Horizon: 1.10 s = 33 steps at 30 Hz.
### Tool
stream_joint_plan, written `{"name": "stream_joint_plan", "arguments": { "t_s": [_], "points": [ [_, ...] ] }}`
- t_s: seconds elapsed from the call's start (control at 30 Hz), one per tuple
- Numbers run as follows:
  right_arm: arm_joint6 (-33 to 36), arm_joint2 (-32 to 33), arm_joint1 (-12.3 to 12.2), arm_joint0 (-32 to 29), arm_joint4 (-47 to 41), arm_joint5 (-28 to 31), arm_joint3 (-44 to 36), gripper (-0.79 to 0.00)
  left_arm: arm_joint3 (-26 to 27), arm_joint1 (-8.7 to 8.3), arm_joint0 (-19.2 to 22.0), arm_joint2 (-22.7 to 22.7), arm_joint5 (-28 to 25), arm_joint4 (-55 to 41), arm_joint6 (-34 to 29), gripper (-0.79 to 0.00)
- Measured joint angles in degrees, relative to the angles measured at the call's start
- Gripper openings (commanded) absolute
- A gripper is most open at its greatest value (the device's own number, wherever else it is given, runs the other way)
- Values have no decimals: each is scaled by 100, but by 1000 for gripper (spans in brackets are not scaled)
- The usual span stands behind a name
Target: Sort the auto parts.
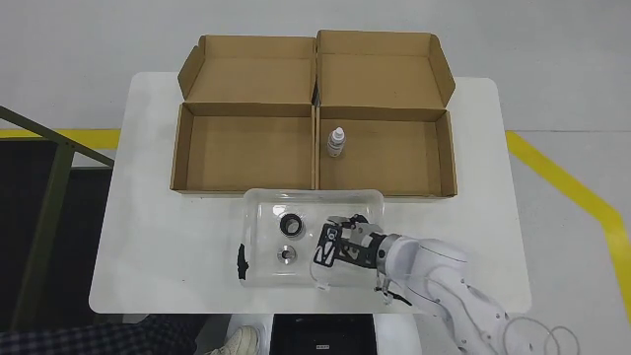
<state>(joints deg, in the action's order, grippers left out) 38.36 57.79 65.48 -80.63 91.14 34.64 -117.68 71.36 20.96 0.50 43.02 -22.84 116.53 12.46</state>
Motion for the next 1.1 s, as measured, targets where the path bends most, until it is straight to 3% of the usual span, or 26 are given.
{"name": "stream_joint_plan", "arguments": {
  "t_s": [0.3,1.1],
  "points": [
    [-1074,82,-27,-62,-59,28,9,-785,0,0,0,0,0,0,0,0],
    [-3690,1014,-73,-70,-2603,412,146,-785,0,0,0,0,0,0,0,0]
  ]
}}
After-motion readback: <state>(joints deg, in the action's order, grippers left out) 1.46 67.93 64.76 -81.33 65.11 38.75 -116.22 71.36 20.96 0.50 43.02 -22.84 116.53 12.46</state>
